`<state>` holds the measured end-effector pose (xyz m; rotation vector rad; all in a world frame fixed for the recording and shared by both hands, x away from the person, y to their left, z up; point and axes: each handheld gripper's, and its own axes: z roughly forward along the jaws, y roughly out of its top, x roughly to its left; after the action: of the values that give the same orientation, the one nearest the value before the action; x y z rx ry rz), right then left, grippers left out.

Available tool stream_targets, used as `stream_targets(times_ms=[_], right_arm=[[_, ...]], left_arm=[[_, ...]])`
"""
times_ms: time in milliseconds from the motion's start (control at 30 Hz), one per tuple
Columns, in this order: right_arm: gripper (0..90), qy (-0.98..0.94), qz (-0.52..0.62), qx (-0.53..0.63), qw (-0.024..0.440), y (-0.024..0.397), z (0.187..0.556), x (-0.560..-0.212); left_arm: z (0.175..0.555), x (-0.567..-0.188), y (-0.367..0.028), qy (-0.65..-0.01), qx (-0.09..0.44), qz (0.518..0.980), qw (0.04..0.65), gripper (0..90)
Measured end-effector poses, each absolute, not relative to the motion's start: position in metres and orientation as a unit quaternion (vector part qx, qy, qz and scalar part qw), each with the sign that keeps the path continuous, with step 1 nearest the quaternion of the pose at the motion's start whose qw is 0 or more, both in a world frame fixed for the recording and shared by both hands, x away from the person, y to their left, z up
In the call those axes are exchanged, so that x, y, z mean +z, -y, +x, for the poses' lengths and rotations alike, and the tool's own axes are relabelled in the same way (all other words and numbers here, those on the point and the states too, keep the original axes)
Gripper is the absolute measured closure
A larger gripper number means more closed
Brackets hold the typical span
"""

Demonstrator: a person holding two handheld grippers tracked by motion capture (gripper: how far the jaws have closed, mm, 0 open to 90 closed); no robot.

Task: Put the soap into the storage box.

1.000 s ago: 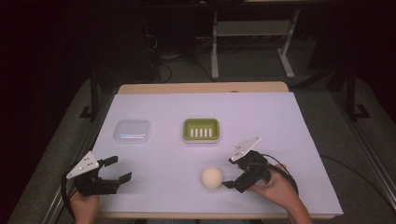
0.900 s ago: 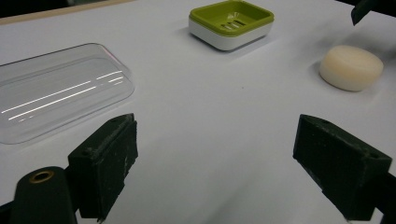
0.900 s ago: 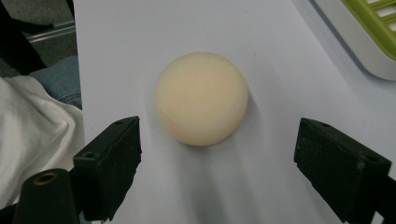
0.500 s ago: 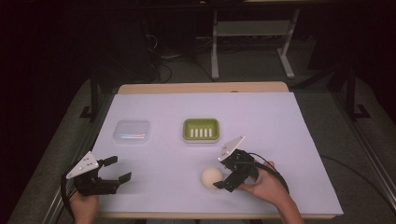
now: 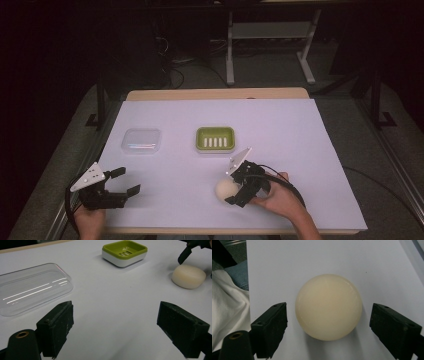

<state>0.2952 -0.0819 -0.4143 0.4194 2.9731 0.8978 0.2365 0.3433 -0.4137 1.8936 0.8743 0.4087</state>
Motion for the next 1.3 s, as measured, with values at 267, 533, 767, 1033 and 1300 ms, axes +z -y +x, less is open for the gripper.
stream_targets(times_ms=[267, 533, 767, 1033, 1300], right_arm=[[14.0, -0.951, 0.135, 0.277, 0.002, 0.076, 0.296, -0.419], [14.7, -0.955, 0.132, 0.265, 0.004, 0.072, 0.295, -0.424], [16.8, -0.959, 0.130, 0.253, 0.011, 0.068, 0.295, -0.427], [18.8, -0.960, 0.126, 0.249, 0.019, 0.065, 0.294, -0.429], [21.6, -0.960, 0.124, 0.250, 0.020, 0.063, 0.294, -0.430]], left_arm=[[0.237, -0.414, -0.342, -0.360, 0.166, 0.778, 0.488, 13.3], [0.237, -0.414, -0.342, -0.359, 0.165, 0.778, 0.488, 13.2], [0.237, -0.414, -0.342, -0.357, 0.165, 0.779, 0.487, 13.3], [0.237, -0.414, -0.343, -0.357, 0.166, 0.779, 0.488, 13.2], [0.237, -0.414, -0.342, -0.357, 0.165, 0.779, 0.489, 13.2]])
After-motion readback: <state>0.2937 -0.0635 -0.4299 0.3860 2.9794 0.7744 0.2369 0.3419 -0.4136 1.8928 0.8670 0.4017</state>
